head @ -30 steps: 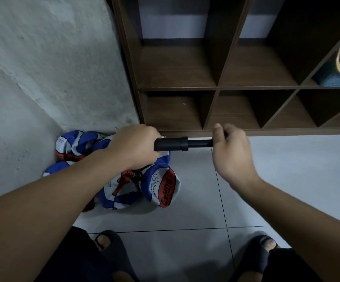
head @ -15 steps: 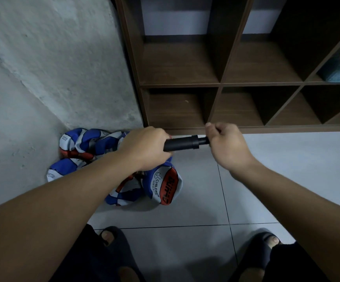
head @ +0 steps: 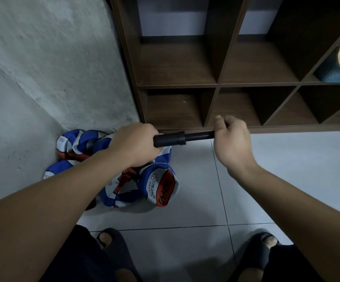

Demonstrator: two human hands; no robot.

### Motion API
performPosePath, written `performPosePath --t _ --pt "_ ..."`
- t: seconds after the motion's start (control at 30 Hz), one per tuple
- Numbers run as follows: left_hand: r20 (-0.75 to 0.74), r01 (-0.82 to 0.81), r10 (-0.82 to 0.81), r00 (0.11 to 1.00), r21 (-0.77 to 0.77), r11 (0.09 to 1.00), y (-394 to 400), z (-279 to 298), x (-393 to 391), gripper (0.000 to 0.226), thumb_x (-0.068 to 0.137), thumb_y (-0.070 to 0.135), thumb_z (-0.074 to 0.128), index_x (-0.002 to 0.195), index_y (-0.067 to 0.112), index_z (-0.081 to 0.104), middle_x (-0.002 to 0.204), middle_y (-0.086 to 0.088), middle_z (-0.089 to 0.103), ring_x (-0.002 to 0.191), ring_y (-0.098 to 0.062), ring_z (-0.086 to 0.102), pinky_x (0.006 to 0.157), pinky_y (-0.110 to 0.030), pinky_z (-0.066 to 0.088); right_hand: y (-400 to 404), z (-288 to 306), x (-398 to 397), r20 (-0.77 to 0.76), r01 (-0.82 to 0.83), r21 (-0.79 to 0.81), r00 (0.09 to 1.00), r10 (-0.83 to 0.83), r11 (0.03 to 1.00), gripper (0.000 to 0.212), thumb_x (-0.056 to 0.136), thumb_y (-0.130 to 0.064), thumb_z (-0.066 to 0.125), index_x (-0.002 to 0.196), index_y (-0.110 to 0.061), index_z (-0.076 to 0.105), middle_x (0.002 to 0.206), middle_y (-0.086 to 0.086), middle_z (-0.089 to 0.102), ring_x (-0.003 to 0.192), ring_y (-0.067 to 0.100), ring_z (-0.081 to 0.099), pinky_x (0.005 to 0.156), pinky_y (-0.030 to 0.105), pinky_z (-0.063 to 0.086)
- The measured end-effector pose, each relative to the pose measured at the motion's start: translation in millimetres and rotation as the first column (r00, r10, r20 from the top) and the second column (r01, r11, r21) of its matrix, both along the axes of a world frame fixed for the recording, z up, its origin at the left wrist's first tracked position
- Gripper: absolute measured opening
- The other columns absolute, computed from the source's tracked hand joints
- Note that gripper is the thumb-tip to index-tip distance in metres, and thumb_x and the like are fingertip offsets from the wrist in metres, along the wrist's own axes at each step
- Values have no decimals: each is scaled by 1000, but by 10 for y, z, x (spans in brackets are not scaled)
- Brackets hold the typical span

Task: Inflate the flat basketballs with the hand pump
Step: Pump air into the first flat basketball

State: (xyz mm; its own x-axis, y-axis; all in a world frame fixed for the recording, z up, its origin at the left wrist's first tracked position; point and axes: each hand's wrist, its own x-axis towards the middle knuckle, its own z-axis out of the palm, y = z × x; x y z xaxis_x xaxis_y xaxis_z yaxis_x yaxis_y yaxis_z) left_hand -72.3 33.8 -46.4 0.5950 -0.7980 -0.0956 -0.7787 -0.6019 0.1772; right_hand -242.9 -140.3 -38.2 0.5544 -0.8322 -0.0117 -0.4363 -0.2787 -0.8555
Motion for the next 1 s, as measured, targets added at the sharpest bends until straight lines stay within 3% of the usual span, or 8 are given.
performPosePath --t 0.3,0.4,0.47,0.57,0.7,0.8,0.9,1.0 --pt "-1 33 -33 999 -29 999 -77 8 -216 34 94 48 72 67 36 55 65 8 62 59 -12 60 54 -29 43 198 -52 36 11 -130 88 991 130 988 42 115 -33 47 76 -18 53 61 -6 47 45 3 46 44 16 31" --pt "-5 42 -42 999 -18 999 -66 -35 -237 38 92 53 73 66 40 48 66 9 61 59 -14 61 59 -34 55 231 -116 37 -39 -151 132 987 157 980 42 114 -37 47 78 -17 55 62 -4 48 41 4 44 41 18 32" --pt "-1 55 -55 998 -12 998 -59 -28 -223 36 94 54 71 67 39 51 65 9 62 58 -13 61 58 -33 54 171 -142 56 -63 -152 175 984 165 973 42 113 -40 49 77 -18 57 59 -5 48 41 5 41 44 24 36" --pt "-3 30 -30 1000 -17 999 -22 19 -83 33 97 55 68 72 35 60 64 8 64 58 -11 62 57 -30 50 -122 -76 78 -44 -60 221 996 72 973 44 109 -41 55 78 -11 61 56 -4 47 53 20 44 55 35 37" --pt "-38 -27 28 999 13 1000 80 20 178 30 98 53 69 76 33 63 66 8 63 60 -10 61 58 -30 48 -475 73 19 -29 74 306 997 -69 949 39 109 -33 55 73 -19 52 56 -3 34 54 22 28 50 34 27" --pt "-2 -38 38 999 16 999 50 -23 148 23 97 48 70 81 32 68 67 7 63 60 -12 61 56 -29 43 -350 11 50 -20 98 222 995 -96 970 40 109 -36 52 77 -12 55 58 -3 40 56 23 35 57 40 33" --pt "51 -36 36 998 0 999 -10 -47 58 22 95 43 73 78 31 66 66 6 63 61 -15 61 58 -31 47 -55 -44 88 -36 92 113 995 -88 989 42 113 -35 48 81 -9 59 70 1 55 62 17 48 57 32 40" --pt "70 -15 15 997 -4 1000 -50 -34 -14 29 92 41 74 70 33 58 65 6 62 60 -15 60 58 -31 49 93 -53 76 -20 34 113 999 -32 993 41 115 -35 44 86 -11 62 73 1 59 63 13 53 54 28 41"
